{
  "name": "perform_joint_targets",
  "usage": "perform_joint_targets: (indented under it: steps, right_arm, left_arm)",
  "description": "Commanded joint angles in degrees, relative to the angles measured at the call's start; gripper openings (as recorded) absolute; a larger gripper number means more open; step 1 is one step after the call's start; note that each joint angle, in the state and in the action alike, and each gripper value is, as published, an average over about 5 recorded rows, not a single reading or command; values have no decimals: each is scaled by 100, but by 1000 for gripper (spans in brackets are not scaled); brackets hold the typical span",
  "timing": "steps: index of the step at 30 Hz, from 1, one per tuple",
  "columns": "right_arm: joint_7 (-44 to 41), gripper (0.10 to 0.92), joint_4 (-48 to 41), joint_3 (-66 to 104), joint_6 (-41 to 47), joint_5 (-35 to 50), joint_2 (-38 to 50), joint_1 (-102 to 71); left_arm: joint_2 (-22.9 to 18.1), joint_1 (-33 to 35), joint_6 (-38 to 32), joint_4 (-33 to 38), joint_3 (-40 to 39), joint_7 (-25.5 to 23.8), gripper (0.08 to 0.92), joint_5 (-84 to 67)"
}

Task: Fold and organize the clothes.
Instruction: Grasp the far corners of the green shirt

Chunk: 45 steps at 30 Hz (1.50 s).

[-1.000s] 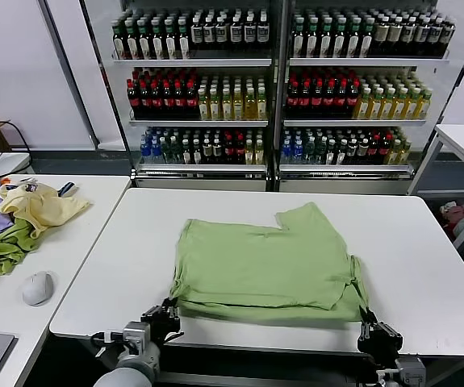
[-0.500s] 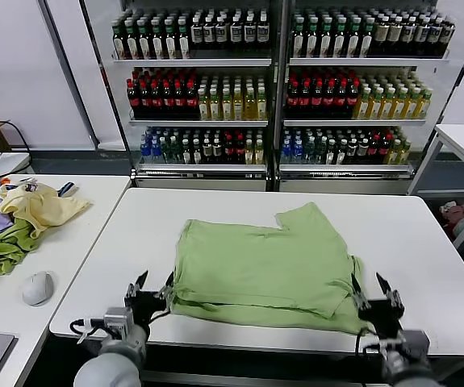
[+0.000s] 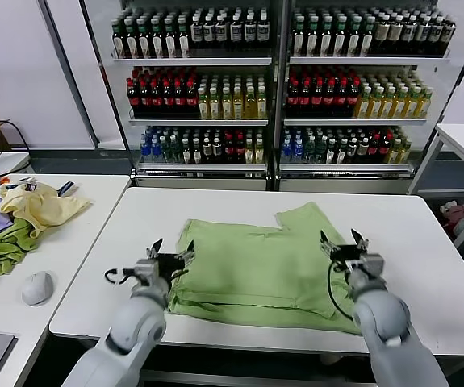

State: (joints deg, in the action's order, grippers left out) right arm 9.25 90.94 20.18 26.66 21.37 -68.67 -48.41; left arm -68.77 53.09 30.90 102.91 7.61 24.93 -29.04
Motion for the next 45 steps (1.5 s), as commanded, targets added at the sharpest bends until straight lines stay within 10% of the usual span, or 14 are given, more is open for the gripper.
perform_joint_targets:
  steps: [1,27,45]
  right_arm:
    - [24,823,-2496,-640,140,8,-234,2088]
    - [-277,815,-4740,-632,66,-541,-1088,2944]
    - [-437,327,-4090,-771,347,-207,-790,2610]
  left_arm:
    - [-387,-1827,-21,-2205,-656,9,823,-103]
    - [-1007,-2482,-96,-3906,-867,-126,810,150]
    - [-983,-2342,29,-3688,-974,-98,316,-345]
